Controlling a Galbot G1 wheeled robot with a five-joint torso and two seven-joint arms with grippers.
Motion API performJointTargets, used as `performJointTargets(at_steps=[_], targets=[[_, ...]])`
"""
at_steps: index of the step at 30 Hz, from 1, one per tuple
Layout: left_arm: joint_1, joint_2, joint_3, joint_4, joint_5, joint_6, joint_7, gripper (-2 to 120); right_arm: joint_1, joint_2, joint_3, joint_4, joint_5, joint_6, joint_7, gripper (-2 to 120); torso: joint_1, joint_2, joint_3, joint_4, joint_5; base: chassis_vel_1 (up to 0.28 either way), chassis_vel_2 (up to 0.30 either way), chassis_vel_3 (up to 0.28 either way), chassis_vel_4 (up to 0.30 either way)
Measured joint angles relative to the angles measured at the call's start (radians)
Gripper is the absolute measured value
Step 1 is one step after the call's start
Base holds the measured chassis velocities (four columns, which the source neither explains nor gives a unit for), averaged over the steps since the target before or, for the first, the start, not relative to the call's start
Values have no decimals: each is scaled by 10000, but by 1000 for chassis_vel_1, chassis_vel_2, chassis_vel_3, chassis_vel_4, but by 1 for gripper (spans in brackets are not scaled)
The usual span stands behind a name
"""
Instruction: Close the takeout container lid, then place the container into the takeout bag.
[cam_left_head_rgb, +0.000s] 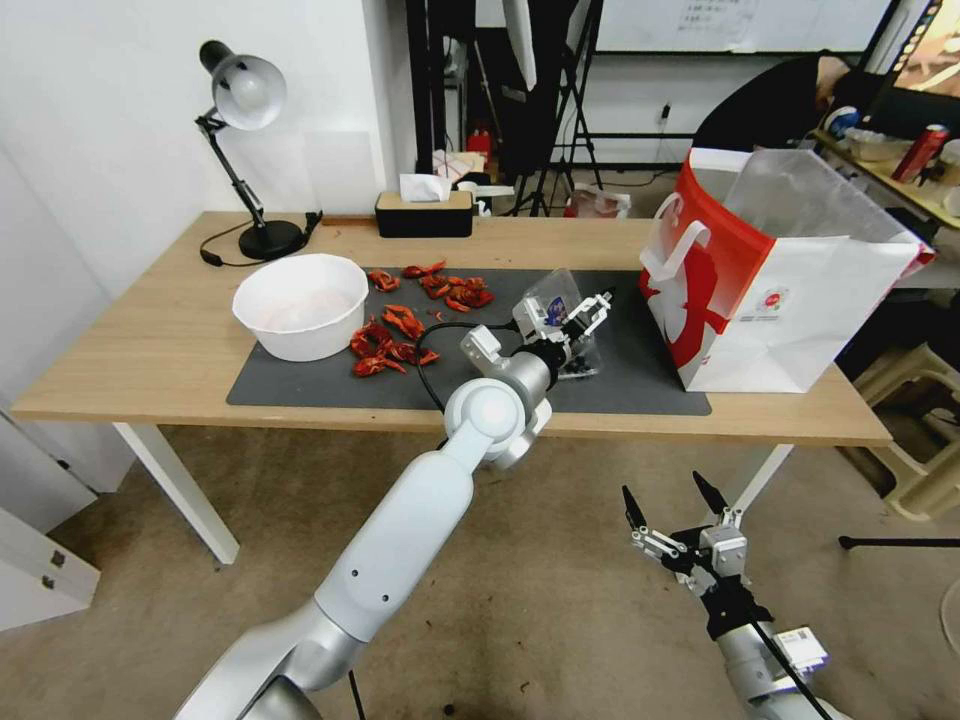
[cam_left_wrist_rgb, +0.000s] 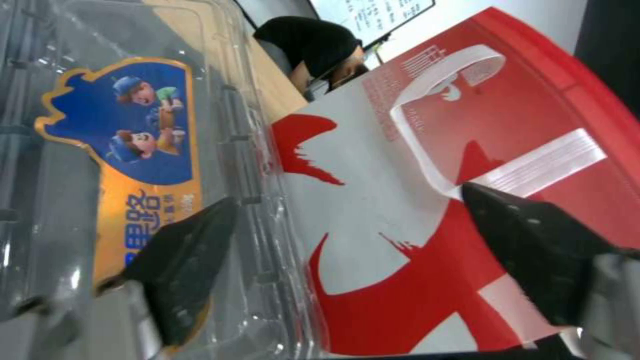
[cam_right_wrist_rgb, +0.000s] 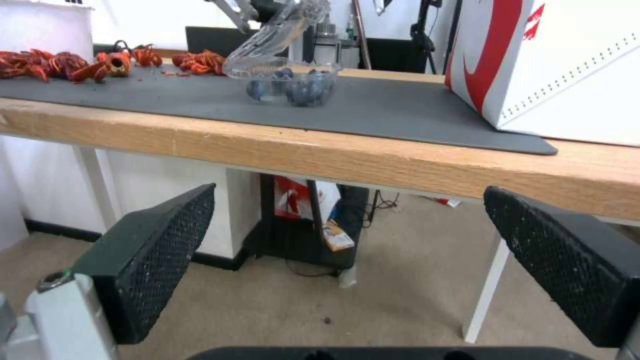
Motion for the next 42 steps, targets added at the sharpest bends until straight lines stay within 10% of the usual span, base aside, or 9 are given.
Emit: performJointTargets(at_steps=[23,42], targets=[[-442,362,242,357,663,1349,-1621,0,150,-290,-47,903,928,-752,-12,100,0,2,0,0,0,0,0,0,0],[-594,440,332,615,744,1539,-1975,0,2981,-1295,-121,1666,7807,-4129,955,100,0,1,-1,0,-1,0,0,0,0]])
